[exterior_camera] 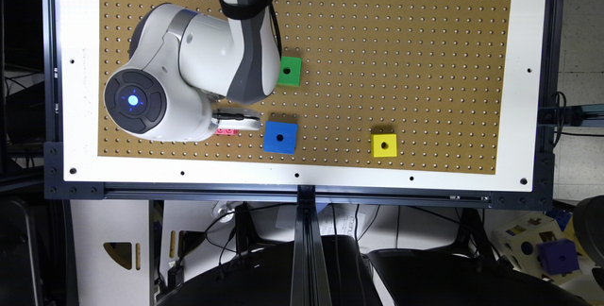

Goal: Pick up pink block.

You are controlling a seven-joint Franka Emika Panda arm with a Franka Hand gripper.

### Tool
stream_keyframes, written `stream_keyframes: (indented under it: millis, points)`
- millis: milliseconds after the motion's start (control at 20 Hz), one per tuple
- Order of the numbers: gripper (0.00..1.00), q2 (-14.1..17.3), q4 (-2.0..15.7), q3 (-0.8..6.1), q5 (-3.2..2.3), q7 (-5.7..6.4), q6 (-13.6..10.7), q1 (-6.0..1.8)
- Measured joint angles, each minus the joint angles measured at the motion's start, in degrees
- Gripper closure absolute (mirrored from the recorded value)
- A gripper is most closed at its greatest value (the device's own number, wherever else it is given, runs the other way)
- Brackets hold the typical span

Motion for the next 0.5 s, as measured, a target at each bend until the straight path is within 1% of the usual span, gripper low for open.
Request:
stream_keyframes:
  millis: [350,450,500]
  points:
    - [1.0,-0.1,0.0,0.0,0.0,0.0,-0.2,0.0]
    - [1.0,-0.7,0.0,0.0,0.0,0.0,-0.8,0.0]
    - [1.0,-1.4,0.0,0.0,0.0,0.0,-1.7,0.0]
